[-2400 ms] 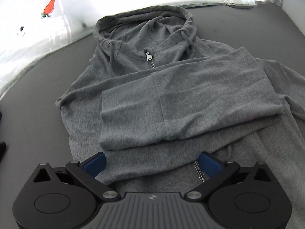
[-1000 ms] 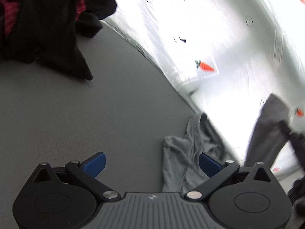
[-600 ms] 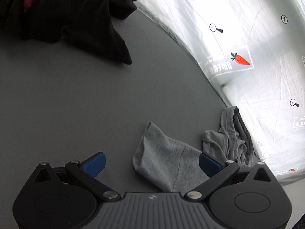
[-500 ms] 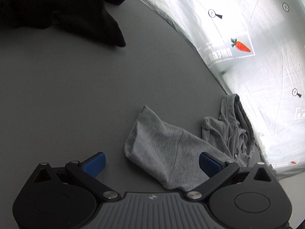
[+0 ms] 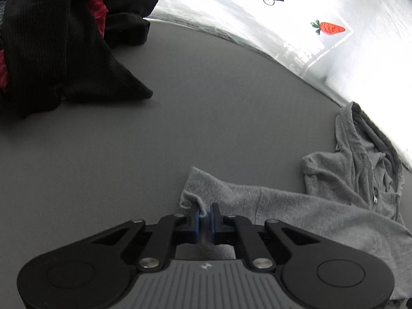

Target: Fold clothes

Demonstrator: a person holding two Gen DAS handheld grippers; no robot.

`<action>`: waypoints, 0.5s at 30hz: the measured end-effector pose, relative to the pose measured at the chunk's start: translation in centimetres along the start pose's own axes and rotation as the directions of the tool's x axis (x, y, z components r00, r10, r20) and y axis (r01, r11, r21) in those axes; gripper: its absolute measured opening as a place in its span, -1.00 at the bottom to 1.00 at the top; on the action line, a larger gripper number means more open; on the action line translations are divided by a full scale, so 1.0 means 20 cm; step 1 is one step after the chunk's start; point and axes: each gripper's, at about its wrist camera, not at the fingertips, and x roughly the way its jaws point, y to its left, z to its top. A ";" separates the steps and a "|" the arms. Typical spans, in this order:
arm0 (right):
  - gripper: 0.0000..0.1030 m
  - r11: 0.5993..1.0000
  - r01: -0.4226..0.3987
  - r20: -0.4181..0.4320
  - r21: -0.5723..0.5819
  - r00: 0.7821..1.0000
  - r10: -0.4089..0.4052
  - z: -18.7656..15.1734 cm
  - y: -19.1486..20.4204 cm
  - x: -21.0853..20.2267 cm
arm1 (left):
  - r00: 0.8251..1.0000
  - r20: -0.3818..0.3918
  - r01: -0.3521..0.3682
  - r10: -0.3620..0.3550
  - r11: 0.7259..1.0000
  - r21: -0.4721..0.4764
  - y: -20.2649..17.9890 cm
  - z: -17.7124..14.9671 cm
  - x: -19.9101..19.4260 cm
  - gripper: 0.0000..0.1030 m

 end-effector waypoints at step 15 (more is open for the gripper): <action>0.28 0.967 0.060 0.103 -0.248 0.994 -0.035 -0.05 0.06 0.09 | 0.719 0.593 0.349 -0.362 0.926 0.142 -0.49 0.57 -1.09 -0.93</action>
